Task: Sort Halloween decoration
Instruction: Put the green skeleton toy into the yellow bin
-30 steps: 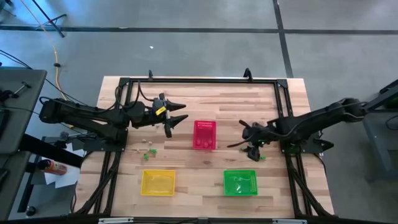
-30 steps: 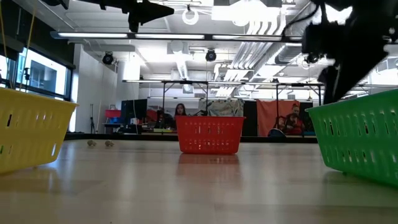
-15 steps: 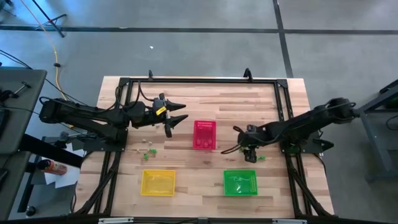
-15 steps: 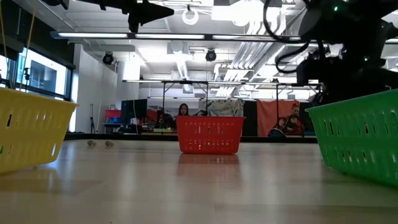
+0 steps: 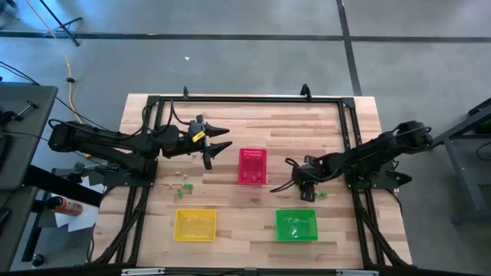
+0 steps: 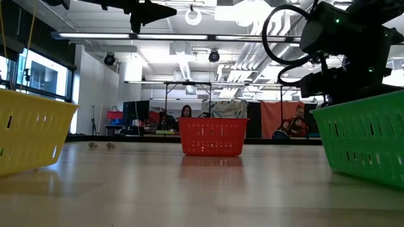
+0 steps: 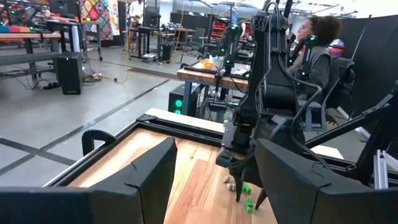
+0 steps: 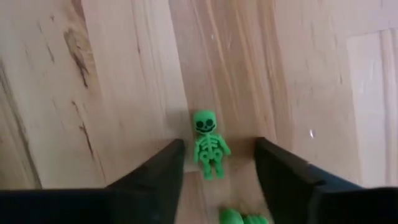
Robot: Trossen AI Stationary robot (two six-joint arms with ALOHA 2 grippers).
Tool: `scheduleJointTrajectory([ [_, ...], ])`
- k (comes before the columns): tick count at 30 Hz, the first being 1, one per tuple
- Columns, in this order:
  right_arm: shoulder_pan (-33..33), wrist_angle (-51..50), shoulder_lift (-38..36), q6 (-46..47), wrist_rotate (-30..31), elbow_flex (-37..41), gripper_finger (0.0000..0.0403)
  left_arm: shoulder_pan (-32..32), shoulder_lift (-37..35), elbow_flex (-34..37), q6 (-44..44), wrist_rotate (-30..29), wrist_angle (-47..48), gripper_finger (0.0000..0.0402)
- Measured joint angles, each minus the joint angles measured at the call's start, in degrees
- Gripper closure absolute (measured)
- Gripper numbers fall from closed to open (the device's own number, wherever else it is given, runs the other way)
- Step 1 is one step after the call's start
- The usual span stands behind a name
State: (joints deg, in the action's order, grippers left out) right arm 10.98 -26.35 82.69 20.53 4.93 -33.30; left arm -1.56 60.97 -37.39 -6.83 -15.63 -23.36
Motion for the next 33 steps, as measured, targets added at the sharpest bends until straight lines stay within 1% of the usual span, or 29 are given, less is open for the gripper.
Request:
scheduleJointTrajectory([
  [7, 0.0, -0.4, 0.1, 1.9, 0.6, 0.0, 0.0368, 0.0, 0.0, 0.0, 0.0, 0.0, 0.0, 0.0190],
  [9, 0.0, -0.7, 0.0, 3.1, 0.7, 0.0, 0.0389, 0.0, 0.0, 0.0, 0.0, 0.0, 0.0, 0.0190],
  [10, 0.0, -0.7, -0.1, 3.5, 0.7, 0.1, 0.0391, 0.0, 0.0, 0.0, 0.0, 0.0, 0.0, 0.0190],
  [14, -0.1, -0.7, -2.2, 4.1, 0.7, 0.3, 0.0376, 0.0, 0.0, 0.0, 0.0, 0.0, -0.1, 0.0190],
  [16, -0.1, -2.2, -4.2, 4.0, 1.5, 0.4, 0.0378, 0.0, 0.0, 0.0, 0.0, 0.0, 0.0, 0.0190],
  [20, -0.1, -10.0, -8.9, 4.5, 5.6, -2.1, 0.0396, 0.0, 0.0, 0.0, 0.0, 0.0, 0.0, 0.0190],
  [23, -0.1, -14.0, -12.3, 3.0, 9.3, -4.6, 0.0396, 0.0, 0.0, 0.0, 0.0, 0.0, 0.0, 0.0190],
  [28, -0.2, -8.1, -16.9, -1.4, 14.2, -8.9, 0.0393, 0.0, 0.0, 0.0, 0.0, 0.0, 0.0, 0.0190],
  [31, -0.6, 1.6, -17.8, -4.1, 15.9, -10.2, 0.0393, 0.0, 0.0, 0.0, 0.0, 0.0, 0.0, 0.0190],
  [33, -1.2, 9.3, -17.6, -5.2, 15.5, -10.0, 0.0393, 0.0, 0.0, 0.0, 0.0, 0.0, 0.0, 0.0190],
])
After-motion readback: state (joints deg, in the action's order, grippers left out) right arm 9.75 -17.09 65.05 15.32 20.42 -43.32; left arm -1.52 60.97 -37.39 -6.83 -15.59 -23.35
